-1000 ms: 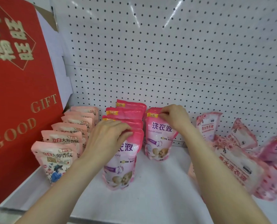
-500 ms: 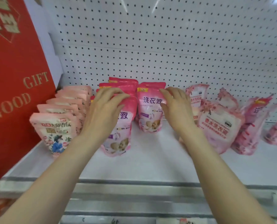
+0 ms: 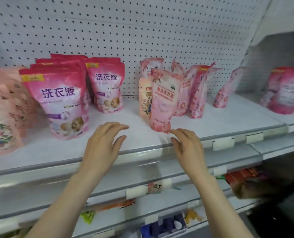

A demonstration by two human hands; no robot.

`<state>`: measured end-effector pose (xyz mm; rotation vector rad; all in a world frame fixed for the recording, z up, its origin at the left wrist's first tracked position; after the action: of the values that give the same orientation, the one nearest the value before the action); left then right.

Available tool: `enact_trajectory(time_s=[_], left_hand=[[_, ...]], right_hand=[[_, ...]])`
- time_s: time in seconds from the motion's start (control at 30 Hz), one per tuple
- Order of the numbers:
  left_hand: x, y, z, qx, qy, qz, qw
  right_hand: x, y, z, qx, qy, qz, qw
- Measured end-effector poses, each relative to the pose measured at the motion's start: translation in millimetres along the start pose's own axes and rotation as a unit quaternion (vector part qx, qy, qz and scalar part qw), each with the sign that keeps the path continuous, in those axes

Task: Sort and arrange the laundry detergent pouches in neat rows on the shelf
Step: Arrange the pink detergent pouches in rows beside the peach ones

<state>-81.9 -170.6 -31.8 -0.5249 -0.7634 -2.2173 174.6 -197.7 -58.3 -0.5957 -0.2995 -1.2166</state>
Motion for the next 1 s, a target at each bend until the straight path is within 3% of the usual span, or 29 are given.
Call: enact_trajectory(time_s=[0.23,0.47,0.67,0.83,1.0], left_hand=[[-60,63,19,-0.022,-0.020,-0.017,0.999],[-146,146,52,-0.024,0.003,-0.039,0.999],[-217,182,91,0.026,0.001,0.005,1.000],[-250,192,118,0.102,0.033,0.011,0.994],[-268,192,132,0.206,0.081,-0.050,0.974]], right_hand=[[28,107,26,-0.116,0.031,0.004,0.993],[22,224,125,-0.136,0.001,0.079,0.988],[7,261,240,-0.039,-0.016,0.106,0.993],[-28,248,298,0.082,-0.143,0.041,0.986],[-25,251,313,0.121,-0.078,-0.063,0.988]])
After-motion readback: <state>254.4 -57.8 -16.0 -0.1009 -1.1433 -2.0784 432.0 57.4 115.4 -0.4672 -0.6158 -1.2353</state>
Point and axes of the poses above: each hand's wrist, its own z-axis towards the middle knuckle, its own x-axis out of the back of the hand, y = z × x, the point moved 4 cm from there along z, towards the middle knuckle, and after that the axes turned 9 degrees about y, right-handed, at the moved point
